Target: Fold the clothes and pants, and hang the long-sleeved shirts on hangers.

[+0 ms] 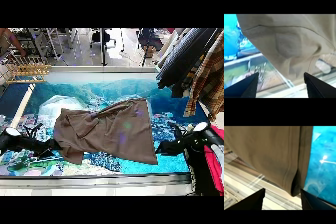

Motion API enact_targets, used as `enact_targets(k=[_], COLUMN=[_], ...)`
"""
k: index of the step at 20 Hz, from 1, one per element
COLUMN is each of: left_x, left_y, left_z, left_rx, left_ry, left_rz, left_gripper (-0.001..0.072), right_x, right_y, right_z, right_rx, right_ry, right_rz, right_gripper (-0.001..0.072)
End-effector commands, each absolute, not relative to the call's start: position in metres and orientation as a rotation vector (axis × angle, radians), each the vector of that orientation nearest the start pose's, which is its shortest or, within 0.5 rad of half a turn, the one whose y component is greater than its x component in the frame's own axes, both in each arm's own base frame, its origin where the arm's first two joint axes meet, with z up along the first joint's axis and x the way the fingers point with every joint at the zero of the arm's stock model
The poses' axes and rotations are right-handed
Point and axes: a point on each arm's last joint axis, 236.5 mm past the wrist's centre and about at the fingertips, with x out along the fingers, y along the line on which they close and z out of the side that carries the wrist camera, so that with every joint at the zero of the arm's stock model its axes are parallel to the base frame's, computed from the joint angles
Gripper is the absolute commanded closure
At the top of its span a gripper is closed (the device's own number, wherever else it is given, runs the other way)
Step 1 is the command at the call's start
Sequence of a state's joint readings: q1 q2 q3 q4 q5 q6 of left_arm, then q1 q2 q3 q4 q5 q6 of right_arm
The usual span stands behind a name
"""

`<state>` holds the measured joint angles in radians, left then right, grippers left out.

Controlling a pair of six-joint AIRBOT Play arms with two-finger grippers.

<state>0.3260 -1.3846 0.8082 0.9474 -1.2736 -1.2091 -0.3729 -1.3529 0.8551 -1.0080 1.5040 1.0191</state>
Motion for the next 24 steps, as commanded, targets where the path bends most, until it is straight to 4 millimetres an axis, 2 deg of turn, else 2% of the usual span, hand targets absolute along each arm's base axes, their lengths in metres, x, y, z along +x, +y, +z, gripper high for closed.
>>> enact_targets(k=[1, 5, 6, 7, 9, 12, 13, 14, 18, 20, 22, 24], left_x=[0.288, 0.297, 0.298, 0.298, 0.298, 0.294, 0.291, 0.288, 0.279, 0.279, 0.283, 0.292], left_y=[-0.049, -0.056, -0.059, -0.061, -0.063, -0.064, -0.065, -0.065, -0.059, -0.052, -0.043, -0.035], left_z=[-0.094, -0.098, -0.098, -0.099, -0.099, -0.097, -0.096, -0.094, -0.081, -0.068, -0.057, -0.050], left_rx=[-0.689, -0.641, -0.630, -0.622, -0.609, -0.592, -0.584, -0.587, -0.601, -0.626, -0.631, -0.626], left_ry=[1.527, 1.498, 1.498, 1.497, 1.497, 1.505, 1.511, 1.522, 1.545, 1.551, 1.541, 1.516], left_rz=[-0.292, -0.291, -0.297, -0.301, -0.313, -0.347, -0.367, -0.380, -0.446, -0.463, -0.470, -0.461], left_gripper=[0.0120, 0.0411, 0.0530, 0.0683, 0.0700, 0.0700, 0.0700, 0.0700, 0.0700, 0.0700, 0.0701, 0.0701], right_x=[0.234, 0.232, 0.232, 0.232, 0.232, 0.223, 0.219, 0.217, 0.219, 0.238, 0.283, 0.327], right_y=[0.056, 0.049, 0.050, 0.050, 0.053, 0.056, 0.057, 0.058, 0.057, 0.051, 0.035, 0.005], right_z=[-0.067, -0.079, -0.079, -0.079, -0.078, -0.078, -0.078, -0.078, -0.078, -0.068, -0.050, -0.040], right_rx=[0.506, 0.437, 0.441, 0.443, 0.455, 0.476, 0.483, 0.490, 0.469, 0.435, 0.385, 0.367], right_ry=[1.655, 1.698, 1.700, 1.700, 1.698, 1.744, 1.761, 1.776, 1.769, 1.713, 1.595, 1.495], right_rz=[0.603, 0.530, 0.530, 0.532, 0.537, 0.570, 0.582, 0.592, 0.616, 0.606, 0.522, 0.315], right_gripper=[0.0196, 0.0196, 0.0196, 0.0200, 0.0245, 0.0412, 0.0447, 0.0452, 0.0696, 0.0697, 0.0697, 0.0697])
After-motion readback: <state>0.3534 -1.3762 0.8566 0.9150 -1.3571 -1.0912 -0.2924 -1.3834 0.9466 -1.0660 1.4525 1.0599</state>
